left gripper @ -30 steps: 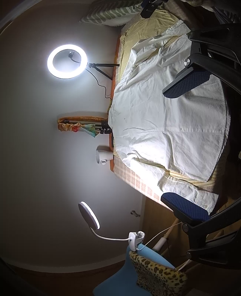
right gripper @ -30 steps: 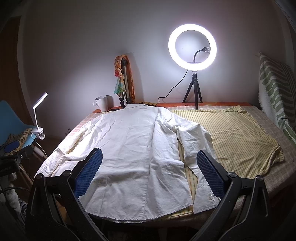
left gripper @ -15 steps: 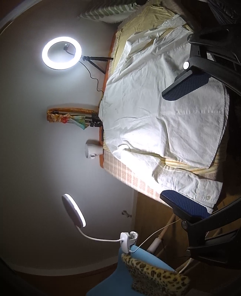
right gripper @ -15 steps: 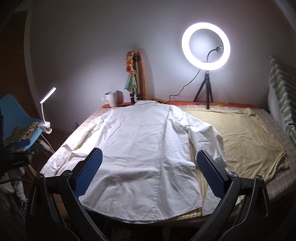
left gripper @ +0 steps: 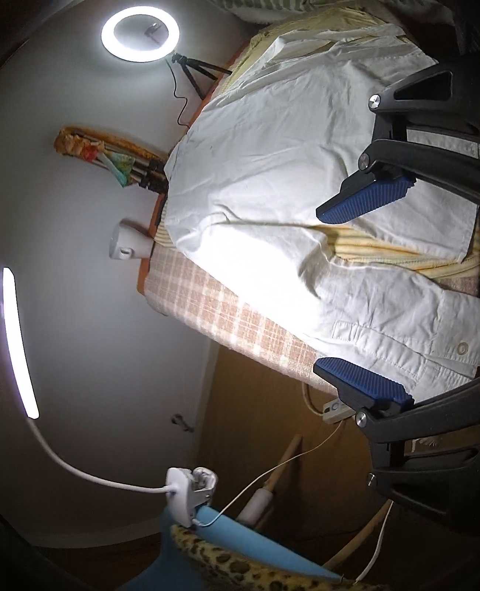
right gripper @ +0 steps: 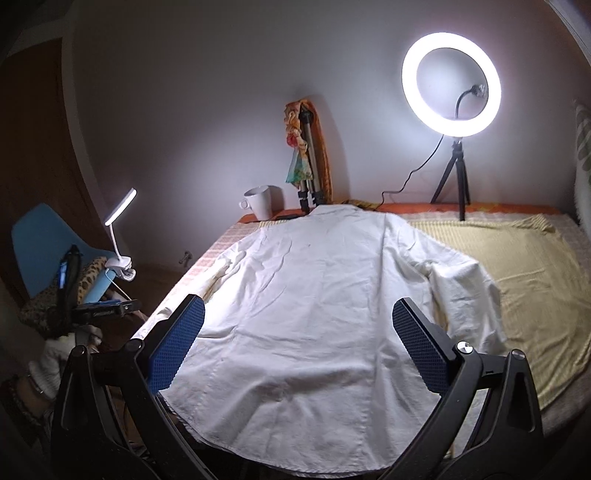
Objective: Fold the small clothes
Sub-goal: 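Move the left gripper to the shirt's sleeve edge and close on it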
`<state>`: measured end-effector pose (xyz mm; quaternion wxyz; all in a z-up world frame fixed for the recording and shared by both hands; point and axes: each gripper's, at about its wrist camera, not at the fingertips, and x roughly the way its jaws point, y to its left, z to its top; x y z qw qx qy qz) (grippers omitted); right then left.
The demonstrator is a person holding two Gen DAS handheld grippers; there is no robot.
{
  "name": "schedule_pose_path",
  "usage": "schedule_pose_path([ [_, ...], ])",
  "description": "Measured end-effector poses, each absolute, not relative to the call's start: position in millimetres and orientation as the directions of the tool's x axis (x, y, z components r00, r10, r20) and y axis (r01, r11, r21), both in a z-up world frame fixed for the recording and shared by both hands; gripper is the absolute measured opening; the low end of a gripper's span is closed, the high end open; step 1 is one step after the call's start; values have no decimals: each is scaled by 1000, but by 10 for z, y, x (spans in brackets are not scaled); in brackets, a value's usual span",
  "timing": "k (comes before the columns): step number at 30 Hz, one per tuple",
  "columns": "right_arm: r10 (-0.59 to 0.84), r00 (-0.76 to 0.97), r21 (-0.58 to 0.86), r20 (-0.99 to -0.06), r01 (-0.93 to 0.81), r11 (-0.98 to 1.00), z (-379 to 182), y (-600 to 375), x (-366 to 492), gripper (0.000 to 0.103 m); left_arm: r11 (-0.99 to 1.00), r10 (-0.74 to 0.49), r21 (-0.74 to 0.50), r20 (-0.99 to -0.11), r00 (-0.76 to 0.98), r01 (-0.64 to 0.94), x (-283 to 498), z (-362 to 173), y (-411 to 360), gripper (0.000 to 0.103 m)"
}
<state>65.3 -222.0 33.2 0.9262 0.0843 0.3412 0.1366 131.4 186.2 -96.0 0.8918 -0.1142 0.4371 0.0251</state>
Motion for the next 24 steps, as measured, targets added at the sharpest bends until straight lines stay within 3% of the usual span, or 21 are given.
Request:
schedule_pose_path([
  [8, 367, 649, 315, -666, -202, 927, 41, -2194, 789, 103, 905, -211, -372, -812, 544, -204, 1567, -1470, 2380, 72],
  [16, 396, 618, 330, -679, -225, 917, -7, -2104, 788, 103, 899, -228, -376, -841, 490, -226, 1667, -1708, 2513, 66],
  [20, 393, 618, 318, -680, -234, 919, -4, -2079, 761, 103, 903, -241, -377, -843, 480, -208, 1652, -1744, 2465, 50],
  [21, 391, 618, 315, -682, -234, 920, -7, -2079, 756, 103, 903, -248, -380, -841, 481, -200, 1650, -1741, 2450, 42],
  [24, 387, 616, 316, -686, -227, 921, -17, -2098, 759, 103, 892, -281, -410, -833, 477, -191, 1655, -1762, 2430, 28],
])
